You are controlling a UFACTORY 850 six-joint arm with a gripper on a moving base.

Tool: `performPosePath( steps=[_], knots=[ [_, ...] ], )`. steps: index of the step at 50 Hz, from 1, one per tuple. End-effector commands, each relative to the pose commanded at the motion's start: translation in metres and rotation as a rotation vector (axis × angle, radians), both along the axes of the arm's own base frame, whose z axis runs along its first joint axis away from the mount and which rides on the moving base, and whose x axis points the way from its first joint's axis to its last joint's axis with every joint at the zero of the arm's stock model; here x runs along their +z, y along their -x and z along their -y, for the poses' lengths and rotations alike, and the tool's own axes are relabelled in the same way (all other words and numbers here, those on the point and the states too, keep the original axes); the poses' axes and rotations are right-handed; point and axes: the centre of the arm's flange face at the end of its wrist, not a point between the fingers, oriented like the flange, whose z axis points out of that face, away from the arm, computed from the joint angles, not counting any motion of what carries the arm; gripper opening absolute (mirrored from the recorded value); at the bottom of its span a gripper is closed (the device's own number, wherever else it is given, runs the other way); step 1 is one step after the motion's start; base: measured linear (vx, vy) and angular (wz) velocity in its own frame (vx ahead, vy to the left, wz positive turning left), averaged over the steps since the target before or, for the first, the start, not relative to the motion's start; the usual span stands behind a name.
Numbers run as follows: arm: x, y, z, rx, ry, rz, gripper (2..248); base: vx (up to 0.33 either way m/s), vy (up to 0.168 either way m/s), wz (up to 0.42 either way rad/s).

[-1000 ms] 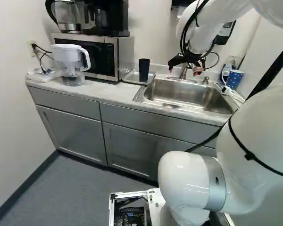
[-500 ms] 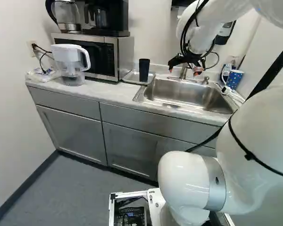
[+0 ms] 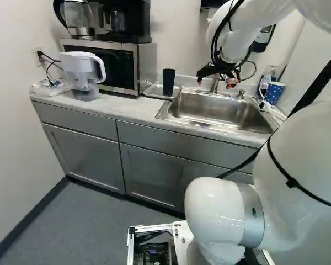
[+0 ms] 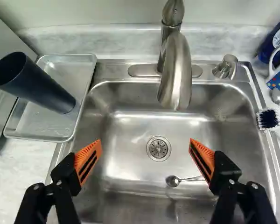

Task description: Rinse the cup and place it in the tray

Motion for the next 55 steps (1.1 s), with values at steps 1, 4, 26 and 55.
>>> performPosePath(
  steps=[1,4,26,55],
  knots=[
    [0.0000,0.0000,0.0000,0.000,0.000,0.000,247,0.000,0.000,0.000],
    [0.0000,0.0000,0.0000,0.000,0.000,0.000,247,0.000,0.000,0.000],
    [0.0000,0.0000,0.0000,0.000,0.000,0.000,247,-0.025,0.001,0.000],
    [0.0000,0.0000,0.0000,0.000,0.000,0.000,247,-0.081,0.014,0.002]
  ],
)
